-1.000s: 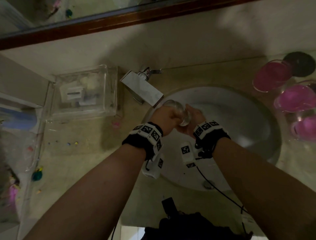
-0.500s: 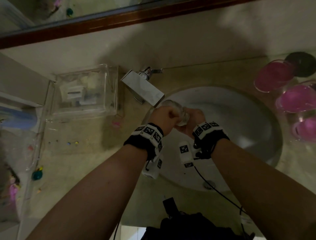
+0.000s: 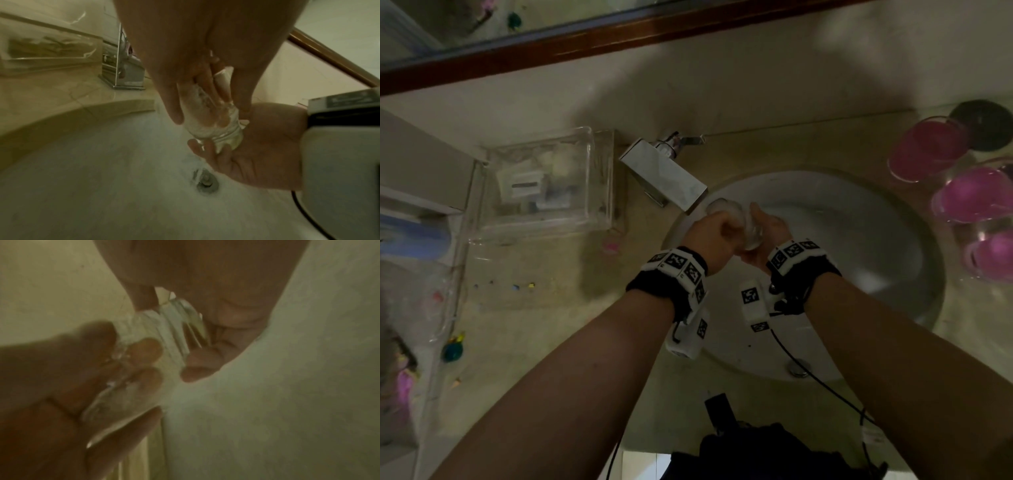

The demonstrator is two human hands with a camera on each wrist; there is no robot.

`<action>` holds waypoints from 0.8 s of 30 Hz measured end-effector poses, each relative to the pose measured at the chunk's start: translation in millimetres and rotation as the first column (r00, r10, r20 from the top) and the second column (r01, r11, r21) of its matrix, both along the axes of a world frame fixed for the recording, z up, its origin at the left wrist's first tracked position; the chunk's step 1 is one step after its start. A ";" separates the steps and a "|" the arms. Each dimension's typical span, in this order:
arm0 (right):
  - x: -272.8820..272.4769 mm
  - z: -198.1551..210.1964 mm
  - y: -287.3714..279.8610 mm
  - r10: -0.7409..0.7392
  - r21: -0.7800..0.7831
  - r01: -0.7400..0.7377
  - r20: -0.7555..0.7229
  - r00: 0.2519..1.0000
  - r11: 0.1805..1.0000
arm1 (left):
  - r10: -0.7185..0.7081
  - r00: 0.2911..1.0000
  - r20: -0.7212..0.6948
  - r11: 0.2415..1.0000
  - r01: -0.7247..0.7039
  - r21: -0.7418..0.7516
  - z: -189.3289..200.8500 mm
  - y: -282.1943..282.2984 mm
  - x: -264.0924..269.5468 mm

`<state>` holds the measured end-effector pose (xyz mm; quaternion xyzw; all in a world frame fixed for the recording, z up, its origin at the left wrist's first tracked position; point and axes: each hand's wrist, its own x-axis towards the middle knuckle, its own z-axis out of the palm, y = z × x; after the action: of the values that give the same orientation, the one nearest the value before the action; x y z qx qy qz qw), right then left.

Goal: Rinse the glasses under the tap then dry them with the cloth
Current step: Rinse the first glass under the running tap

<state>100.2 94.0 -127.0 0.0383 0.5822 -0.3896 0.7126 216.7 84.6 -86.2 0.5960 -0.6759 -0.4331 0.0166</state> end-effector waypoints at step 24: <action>3.9 -0.9 0.7 0.137 0.041 -0.134 -0.095 0.986 0.990 | 0.034 0.996 0.086 0.998 -0.038 0.051 3.0 1.5 7.9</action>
<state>104.1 94.7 -127.8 -0.0080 0.6243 -0.3315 0.7073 224.6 86.2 -83.2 0.6262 -0.6536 -0.4245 -0.0200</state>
